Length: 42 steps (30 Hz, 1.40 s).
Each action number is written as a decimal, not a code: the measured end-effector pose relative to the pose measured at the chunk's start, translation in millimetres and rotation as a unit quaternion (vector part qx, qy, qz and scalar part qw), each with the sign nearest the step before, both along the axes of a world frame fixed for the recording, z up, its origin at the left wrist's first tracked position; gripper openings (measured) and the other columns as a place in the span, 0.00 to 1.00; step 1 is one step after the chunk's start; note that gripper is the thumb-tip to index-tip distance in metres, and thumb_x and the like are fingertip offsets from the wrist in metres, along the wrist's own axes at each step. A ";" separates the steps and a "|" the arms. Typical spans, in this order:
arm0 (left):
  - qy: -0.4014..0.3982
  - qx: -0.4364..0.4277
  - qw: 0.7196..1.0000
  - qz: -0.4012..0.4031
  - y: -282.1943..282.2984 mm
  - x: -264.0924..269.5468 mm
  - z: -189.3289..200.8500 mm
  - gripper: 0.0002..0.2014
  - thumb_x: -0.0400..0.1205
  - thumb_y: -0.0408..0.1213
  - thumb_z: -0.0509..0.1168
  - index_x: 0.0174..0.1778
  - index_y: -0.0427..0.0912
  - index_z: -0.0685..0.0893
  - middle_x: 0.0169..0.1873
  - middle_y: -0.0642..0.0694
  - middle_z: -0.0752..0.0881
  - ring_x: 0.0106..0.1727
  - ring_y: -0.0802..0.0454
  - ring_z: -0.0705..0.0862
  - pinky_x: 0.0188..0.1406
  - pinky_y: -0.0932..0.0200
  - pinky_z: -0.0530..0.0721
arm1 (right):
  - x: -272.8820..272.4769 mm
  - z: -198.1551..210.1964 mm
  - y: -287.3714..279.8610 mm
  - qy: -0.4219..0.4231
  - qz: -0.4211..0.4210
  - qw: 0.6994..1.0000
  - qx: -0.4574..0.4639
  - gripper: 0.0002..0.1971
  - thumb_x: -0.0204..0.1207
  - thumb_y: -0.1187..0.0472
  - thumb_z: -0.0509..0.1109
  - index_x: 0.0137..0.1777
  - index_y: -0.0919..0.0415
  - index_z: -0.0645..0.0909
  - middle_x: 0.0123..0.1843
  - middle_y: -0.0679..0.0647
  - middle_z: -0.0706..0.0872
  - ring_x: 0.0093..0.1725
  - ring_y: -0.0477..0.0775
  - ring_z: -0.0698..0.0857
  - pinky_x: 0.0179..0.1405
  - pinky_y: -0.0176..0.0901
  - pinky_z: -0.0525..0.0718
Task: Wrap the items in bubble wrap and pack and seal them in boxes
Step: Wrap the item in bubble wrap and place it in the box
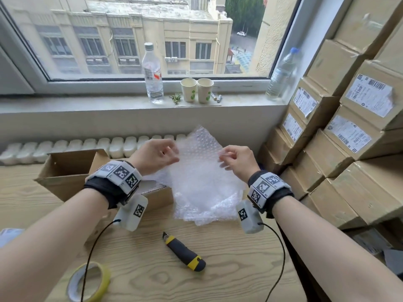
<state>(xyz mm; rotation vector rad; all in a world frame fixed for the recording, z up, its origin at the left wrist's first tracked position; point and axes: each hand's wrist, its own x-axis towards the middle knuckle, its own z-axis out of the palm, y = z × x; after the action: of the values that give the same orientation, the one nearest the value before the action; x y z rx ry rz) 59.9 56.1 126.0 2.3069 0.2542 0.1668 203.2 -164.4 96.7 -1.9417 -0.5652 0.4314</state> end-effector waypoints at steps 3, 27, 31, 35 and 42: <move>0.022 0.002 0.999 -0.036 -3.5 -12.7 3.0 0.11 0.69 0.45 0.75 0.45 0.47 0.86 0.38 0.53 0.88 0.38 0.59 0.87 0.45 0.55 0.89 | -2.1 4.7 4.0 -0.003 -0.022 0.999 0.023 0.13 0.77 0.72 0.66 0.36 0.54 0.82 0.32 0.54 0.86 0.27 0.46 0.86 0.31 0.40 0.86; 0.081 -0.056 0.995 -0.024 -18.2 -12.7 -24.3 0.06 0.78 0.34 0.71 0.35 0.46 0.83 0.33 0.52 0.85 0.34 0.58 0.82 0.40 0.60 0.79 | -22.5 32.5 15.0 0.000 0.109 0.994 0.016 0.11 0.77 0.69 0.70 0.59 0.69 0.83 0.49 0.57 0.87 0.43 0.44 0.85 0.46 0.31 0.84; 0.076 -0.150 0.984 0.053 -1.8 -26.8 -28.7 0.06 0.81 0.33 0.67 0.51 0.36 0.83 0.42 0.46 0.89 0.46 0.48 0.88 0.48 0.50 0.87 | -26.4 22.8 14.0 0.091 0.044 0.994 0.038 0.17 0.77 0.49 0.68 0.57 0.62 0.82 0.47 0.49 0.86 0.47 0.45 0.85 0.52 0.39 0.83; 0.046 -0.257 0.961 0.095 7.5 -41.6 -24.7 0.12 0.82 0.33 0.65 0.59 0.32 0.80 0.46 0.39 0.89 0.41 0.52 0.90 0.38 0.55 0.89 | -42.2 1.3 25.1 0.209 0.068 0.974 0.055 0.40 0.62 0.41 0.71 0.72 0.62 0.72 0.65 0.58 0.82 0.65 0.54 0.82 0.64 0.48 0.80; 0.038 -0.336 0.932 0.126 12.5 -62.5 -26.4 0.13 0.82 0.31 0.64 0.61 0.31 0.77 0.45 0.37 0.86 0.30 0.57 0.87 0.24 0.67 0.82 | -68.0 -19.8 50.0 0.257 0.100 0.957 0.093 0.13 0.74 0.68 0.73 0.59 0.66 0.84 0.42 0.60 0.91 0.37 0.52 0.90 0.45 0.42 0.89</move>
<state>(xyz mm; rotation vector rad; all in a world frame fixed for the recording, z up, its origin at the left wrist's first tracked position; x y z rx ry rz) -2.6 68.6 99.6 1.5941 0.5556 0.0974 135.2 -114.4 76.9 -1.5132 -0.4411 0.9444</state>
